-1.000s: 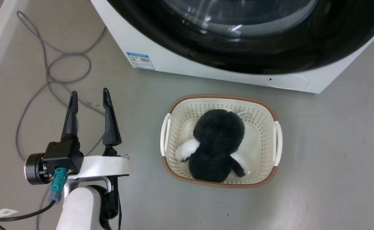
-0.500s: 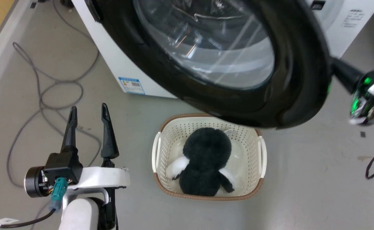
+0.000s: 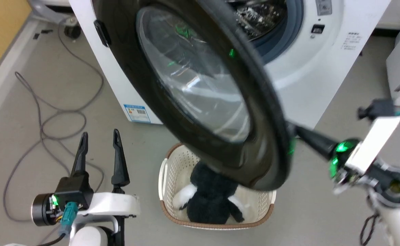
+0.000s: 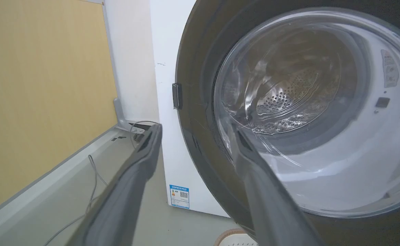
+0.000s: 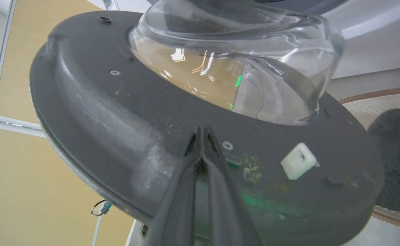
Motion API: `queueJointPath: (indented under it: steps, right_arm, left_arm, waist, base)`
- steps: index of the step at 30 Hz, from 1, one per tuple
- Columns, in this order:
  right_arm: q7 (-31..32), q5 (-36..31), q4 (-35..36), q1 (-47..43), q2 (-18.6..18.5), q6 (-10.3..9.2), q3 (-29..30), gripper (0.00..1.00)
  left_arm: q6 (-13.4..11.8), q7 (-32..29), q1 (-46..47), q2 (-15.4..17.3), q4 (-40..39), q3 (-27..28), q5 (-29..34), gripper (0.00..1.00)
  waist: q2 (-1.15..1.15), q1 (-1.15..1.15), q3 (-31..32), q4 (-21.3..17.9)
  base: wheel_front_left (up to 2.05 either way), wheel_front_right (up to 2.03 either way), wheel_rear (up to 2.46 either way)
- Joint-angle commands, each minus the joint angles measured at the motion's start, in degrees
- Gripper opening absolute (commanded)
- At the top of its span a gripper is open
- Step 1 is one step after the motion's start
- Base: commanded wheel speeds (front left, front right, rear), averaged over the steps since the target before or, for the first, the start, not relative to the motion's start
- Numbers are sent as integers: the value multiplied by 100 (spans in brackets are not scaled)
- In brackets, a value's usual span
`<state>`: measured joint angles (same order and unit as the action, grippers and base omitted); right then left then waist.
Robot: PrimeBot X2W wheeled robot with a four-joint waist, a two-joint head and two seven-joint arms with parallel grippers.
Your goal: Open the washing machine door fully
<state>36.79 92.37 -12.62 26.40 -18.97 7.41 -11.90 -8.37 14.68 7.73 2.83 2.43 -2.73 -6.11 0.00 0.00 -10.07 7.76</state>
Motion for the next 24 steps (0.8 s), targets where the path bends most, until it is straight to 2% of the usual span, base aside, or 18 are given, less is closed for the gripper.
queueJointPath:
  steps: [1,11,24]
  right_arm:
    - [51,48,153,-200,120,8,-88,0]
    - [76,45,817,-950,595,8,-501,0]
    - [64,-35,1072,-1618,1209,8,-1059,0]
  left_arm:
    - [26,32,-85,5,23,5,41,100]
    - [117,32,-314,5,166,-29,215,100]
    - [162,32,-571,5,164,-56,442,100]
  waist:
    - [0,0,93,-18]
    - [0,0,383,-18]
    - [0,0,679,-91]
  base:
    - [0,0,0]
    - [0,0,0]
    - [0,0,0]
